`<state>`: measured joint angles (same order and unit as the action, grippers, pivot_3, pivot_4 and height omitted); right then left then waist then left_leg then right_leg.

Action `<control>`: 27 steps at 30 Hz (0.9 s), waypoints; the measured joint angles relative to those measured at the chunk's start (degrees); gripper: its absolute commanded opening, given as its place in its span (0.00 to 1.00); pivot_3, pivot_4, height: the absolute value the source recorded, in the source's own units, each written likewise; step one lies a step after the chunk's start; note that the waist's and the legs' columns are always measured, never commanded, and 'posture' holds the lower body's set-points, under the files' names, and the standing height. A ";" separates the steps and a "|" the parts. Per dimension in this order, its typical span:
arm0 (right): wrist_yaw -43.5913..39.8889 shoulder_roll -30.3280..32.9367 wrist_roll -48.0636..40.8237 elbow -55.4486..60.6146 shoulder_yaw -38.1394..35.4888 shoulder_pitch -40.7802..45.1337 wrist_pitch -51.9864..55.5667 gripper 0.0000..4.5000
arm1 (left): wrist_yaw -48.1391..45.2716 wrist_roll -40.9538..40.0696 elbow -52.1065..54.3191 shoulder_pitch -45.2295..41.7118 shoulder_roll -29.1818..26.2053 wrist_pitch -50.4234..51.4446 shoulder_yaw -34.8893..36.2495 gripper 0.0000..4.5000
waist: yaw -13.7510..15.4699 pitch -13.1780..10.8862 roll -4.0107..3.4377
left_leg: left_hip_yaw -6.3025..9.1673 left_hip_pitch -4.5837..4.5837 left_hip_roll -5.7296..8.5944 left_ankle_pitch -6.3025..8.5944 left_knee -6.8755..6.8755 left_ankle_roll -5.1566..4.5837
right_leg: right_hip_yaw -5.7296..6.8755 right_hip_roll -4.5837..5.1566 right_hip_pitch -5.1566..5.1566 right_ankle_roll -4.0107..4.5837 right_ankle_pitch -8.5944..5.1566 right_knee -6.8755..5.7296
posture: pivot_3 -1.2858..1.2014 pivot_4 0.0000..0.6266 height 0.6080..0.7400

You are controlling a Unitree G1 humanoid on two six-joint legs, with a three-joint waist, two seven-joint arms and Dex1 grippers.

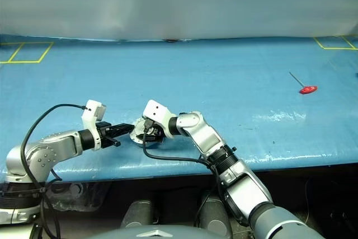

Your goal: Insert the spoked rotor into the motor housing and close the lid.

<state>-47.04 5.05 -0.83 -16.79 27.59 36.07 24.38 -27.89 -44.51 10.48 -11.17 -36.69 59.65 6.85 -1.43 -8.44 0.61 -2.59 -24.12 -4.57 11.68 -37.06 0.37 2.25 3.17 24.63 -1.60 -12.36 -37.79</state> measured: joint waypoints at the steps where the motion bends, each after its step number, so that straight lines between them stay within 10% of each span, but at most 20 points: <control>1: 0.04 0.02 0.00 0.05 -0.04 -0.10 0.00 0.70 | -0.28 0.56 -0.33 -0.48 0.02 0.05 -0.40 0.00 | 0.03 0.00 0.00 | 0.00 0.01 0.00 0.00 0.00 0.00 | 0.00 0.00 -0.01 0.01 0.00 0.00 | 0.52 0.24 1.00; 23: 0.36 1.00 -0.04 2.23 0.07 -1.56 0.11 0.70 | -5.34 5.73 0.35 -2.99 -1.73 1.87 -4.20 0.00 | 0.36 0.01 0.00 | -0.12 0.12 0.16 0.01 0.17 0.02 | -0.01 0.26 -0.09 0.01 -0.02 0.13 | 0.52 0.24 1.00; 27: 0.88 1.46 -0.03 3.36 -0.21 -2.18 0.79 0.99 | -6.22 6.41 0.59 -3.03 -1.73 1.71 -4.54 0.00 | 0.51 0.01 0.00 | -0.13 0.12 0.20 0.02 0.25 0.02 | -0.01 0.30 -0.10 0.00 -0.03 0.22 | 0.52 0.24 1.00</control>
<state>-46.16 6.51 -0.86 -13.43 27.38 33.89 25.16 -34.10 -38.10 11.07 -14.20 -38.42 61.36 2.30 -0.92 -8.43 0.62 -2.72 -24.01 -4.37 11.70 -36.80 0.39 2.24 3.47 24.53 -1.60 -12.39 -37.56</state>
